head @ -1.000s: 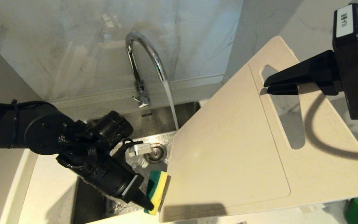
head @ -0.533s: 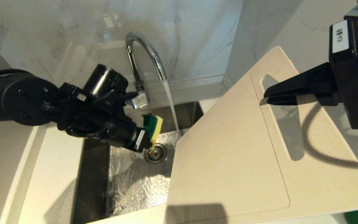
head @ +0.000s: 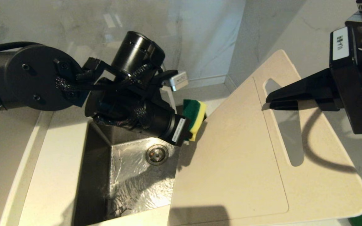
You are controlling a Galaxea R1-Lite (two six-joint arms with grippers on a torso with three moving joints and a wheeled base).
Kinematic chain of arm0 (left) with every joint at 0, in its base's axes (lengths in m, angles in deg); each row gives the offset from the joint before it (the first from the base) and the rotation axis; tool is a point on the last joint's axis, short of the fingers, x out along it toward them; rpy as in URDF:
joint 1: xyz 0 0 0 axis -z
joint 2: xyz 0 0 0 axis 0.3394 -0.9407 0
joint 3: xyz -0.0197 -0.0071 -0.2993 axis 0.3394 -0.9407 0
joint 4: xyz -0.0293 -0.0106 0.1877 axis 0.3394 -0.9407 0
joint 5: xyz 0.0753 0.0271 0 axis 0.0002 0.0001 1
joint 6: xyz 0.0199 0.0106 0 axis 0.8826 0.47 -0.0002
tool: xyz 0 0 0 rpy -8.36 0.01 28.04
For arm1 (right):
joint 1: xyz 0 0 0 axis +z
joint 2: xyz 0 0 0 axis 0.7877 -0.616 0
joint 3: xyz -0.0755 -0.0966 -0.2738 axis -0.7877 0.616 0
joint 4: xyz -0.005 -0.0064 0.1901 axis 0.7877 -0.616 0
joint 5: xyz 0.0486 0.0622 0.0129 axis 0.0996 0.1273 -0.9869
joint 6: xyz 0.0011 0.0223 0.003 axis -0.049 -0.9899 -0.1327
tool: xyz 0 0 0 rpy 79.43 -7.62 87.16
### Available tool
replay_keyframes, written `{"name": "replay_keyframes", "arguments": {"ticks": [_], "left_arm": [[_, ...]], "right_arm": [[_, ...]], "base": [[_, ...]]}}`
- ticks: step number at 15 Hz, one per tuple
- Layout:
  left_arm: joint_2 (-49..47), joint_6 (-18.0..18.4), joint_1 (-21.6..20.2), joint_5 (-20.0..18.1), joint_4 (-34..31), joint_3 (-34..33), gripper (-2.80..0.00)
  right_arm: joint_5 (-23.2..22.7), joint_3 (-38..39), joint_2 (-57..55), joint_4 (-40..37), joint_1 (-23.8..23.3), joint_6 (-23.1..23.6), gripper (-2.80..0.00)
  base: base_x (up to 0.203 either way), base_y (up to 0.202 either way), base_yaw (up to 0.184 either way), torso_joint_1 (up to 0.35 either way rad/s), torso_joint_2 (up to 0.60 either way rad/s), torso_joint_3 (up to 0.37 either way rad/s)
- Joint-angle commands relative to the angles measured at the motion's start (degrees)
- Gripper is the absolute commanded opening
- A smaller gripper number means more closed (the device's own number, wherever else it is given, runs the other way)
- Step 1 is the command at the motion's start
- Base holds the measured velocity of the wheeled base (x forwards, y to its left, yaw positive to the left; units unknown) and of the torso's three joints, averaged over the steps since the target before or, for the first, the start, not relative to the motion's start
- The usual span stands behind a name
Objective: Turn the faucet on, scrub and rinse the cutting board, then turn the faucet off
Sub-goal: Scrub the cutting board underwater
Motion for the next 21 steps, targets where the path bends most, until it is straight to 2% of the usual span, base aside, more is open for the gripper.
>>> {"name": "replay_keyframes", "arguments": {"ticks": [1,6,10,16,18,21], "left_arm": [[-1.12,-0.12,2.12,-0.22,0.00,-2.44,-2.80],[-0.75,-0.57,2.21,-1.38,1.74,-13.76,-2.80],[2.38,-2.47,-0.34,-1.19,8.27,-25.47,-2.80],[17.23,-2.86,-6.43,-1.35,13.97,-47.08,-2.80],[24.12,-2.90,-9.70,-1.01,14.34,-49.43,-2.80],[31.71,-2.87,-15.47,1.54,12.98,-48.64,-2.80]], "right_arm": [[-0.20,0.03,0.37,-0.17,0.02,-0.46,-2.80],[-0.12,-0.05,0.42,0.09,-0.07,-0.60,-2.80],[-0.12,-0.14,0.33,0.09,-0.07,-0.86,-2.80],[-0.01,1.83,-0.07,0.13,-0.07,-0.59,-2.80],[0.71,4.58,-1.99,3.10,-0.14,-0.36,-2.80],[3.76,9.62,-5.60,14.05,-0.15,-0.22,-2.80]], "base": [[0.000,0.000,0.000,0.000,0.00,0.000],[0.000,0.000,0.000,0.000,0.00,0.000],[0.000,0.000,0.000,0.000,0.00,0.000],[0.000,0.000,0.000,0.000,0.00,0.000],[0.000,0.000,0.000,0.000,0.00,0.000],[0.000,0.000,0.000,0.000,0.00,0.000]]}}
